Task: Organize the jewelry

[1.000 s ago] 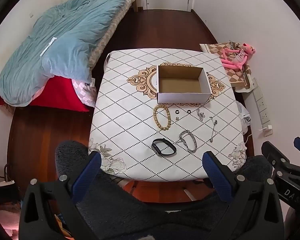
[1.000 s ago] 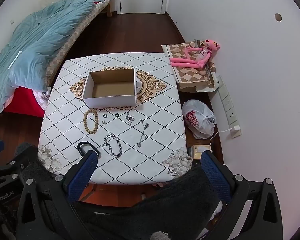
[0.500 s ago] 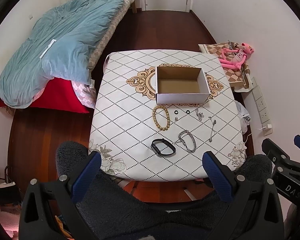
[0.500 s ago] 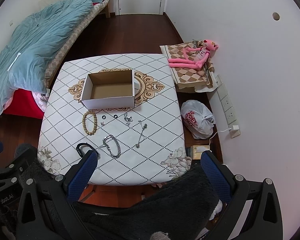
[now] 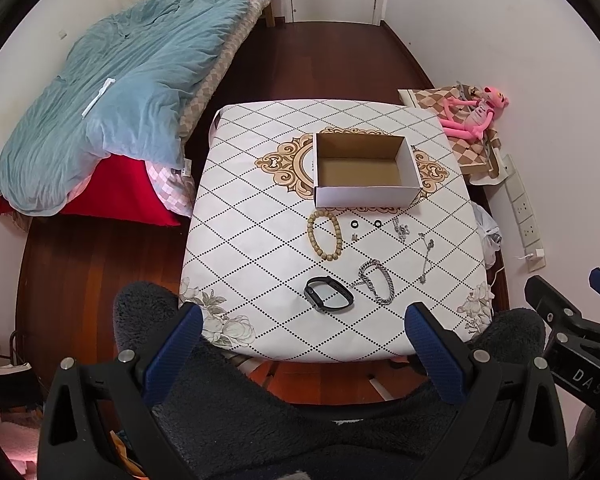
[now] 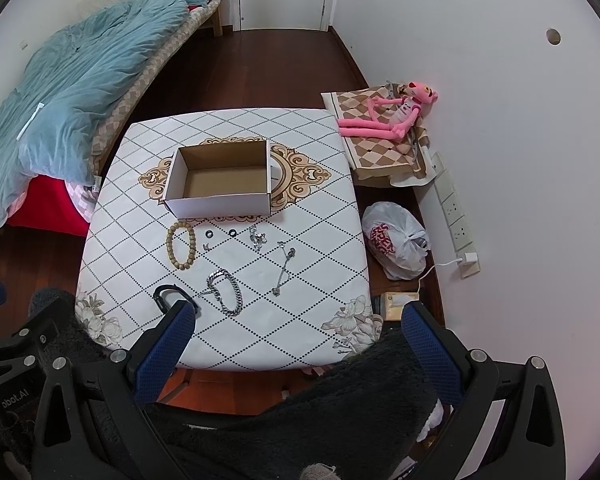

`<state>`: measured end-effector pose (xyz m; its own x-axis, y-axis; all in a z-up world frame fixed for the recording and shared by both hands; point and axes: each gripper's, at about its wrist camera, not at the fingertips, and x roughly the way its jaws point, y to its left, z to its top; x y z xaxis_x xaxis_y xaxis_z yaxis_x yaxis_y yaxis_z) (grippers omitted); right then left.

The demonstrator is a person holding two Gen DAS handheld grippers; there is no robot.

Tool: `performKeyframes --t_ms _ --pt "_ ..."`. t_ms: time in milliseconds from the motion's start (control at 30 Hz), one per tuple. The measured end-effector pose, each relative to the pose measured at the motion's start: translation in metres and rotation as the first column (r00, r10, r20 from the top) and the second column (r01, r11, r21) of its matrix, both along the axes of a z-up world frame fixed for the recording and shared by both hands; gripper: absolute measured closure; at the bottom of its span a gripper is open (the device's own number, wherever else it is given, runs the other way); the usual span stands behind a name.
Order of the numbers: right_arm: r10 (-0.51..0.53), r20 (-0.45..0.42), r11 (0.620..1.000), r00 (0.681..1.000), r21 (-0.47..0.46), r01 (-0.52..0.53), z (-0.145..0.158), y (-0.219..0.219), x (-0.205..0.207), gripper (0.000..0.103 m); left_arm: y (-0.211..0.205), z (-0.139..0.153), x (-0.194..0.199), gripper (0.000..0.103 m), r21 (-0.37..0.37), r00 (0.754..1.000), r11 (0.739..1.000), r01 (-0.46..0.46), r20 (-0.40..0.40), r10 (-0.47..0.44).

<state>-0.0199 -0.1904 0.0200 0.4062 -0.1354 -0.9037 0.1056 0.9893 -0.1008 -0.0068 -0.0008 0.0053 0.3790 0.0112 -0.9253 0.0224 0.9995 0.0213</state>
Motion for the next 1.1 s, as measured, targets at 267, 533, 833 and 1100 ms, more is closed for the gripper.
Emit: performKeyframes --t_ms 267,533,833,1100 --pt "-0.002 0.001 1.0 1.0 0.003 0.002 0.0012 0.0009 -0.0002 0.0 0.0006 0.0013 -0.0007 0.0 -0.005 1.0 1.0 0.0 0.002 0.0" --pt "-0.003 0.0 1.0 1.0 -0.003 0.003 0.0027 -0.0001 -0.0001 0.0 -0.0014 0.0011 -0.002 0.0 -0.007 1.0 1.0 0.001 0.003 -0.001" --pt "-0.006 0.005 1.0 1.0 -0.001 0.006 0.0032 -0.0034 0.0014 0.0 -0.0033 0.0049 -0.0007 0.0 -0.011 1.0 1.0 -0.001 0.005 0.001" --pt "-0.007 0.005 1.0 1.0 -0.004 0.007 0.0039 -0.0036 0.0008 0.0 -0.0021 0.0052 -0.0004 0.0 -0.015 1.0 1.0 0.002 0.005 -0.002"
